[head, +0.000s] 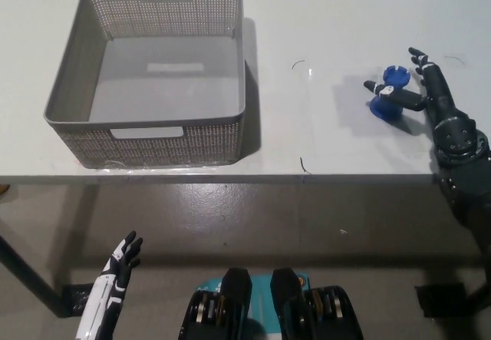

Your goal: Use the right hand to pick up a chess pieces and put it into a container on the left hand side

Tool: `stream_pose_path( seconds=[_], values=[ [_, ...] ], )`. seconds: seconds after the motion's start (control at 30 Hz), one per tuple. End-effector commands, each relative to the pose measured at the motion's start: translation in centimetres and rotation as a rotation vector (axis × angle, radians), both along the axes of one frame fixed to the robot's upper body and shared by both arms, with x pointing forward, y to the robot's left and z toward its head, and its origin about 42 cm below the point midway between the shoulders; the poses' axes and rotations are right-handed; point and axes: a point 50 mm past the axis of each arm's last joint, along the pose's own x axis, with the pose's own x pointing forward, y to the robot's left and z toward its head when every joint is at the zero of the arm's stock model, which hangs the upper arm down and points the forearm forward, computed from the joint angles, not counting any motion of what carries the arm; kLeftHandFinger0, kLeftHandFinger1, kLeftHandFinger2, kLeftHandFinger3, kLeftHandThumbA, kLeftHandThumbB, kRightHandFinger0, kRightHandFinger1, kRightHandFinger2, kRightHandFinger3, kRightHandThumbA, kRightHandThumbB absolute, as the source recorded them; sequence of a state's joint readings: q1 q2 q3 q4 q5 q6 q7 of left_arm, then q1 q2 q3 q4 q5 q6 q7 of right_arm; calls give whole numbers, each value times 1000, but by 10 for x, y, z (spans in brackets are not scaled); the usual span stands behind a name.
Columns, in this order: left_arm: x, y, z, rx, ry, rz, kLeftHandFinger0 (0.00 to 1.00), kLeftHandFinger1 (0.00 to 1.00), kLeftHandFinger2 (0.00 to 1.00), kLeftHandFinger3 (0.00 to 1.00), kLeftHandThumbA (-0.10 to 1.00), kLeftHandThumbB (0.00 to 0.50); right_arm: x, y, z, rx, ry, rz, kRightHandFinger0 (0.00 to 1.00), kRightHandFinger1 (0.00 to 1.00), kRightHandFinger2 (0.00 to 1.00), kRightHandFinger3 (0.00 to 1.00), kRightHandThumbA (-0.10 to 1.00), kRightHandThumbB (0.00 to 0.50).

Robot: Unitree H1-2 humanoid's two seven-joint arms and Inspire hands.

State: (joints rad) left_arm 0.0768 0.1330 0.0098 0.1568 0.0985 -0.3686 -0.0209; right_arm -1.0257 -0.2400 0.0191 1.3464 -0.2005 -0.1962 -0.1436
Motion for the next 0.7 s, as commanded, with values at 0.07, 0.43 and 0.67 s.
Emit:
stream_pose_path(
  seconds=[0.07,0.43,0.67],
  values=[
    [1,2,6,6,-46,-28,1000,1000,1000,1000,1000,216,12,12,27,-12,-75,38,1000,1000,1000,1000,1000,376],
    [4,-1,7,25,-49,-44,1000,1000,1000,1000,1000,207,8,16,16,-26,-34,51,1000,1000,1000,1000,1000,362],
    [5,-2,8,27,-51,-55,1000,1000,1000,1000,1000,200,11,17,22,43,-41,19,1000,1000,1000,1000,852,375]
  ],
)
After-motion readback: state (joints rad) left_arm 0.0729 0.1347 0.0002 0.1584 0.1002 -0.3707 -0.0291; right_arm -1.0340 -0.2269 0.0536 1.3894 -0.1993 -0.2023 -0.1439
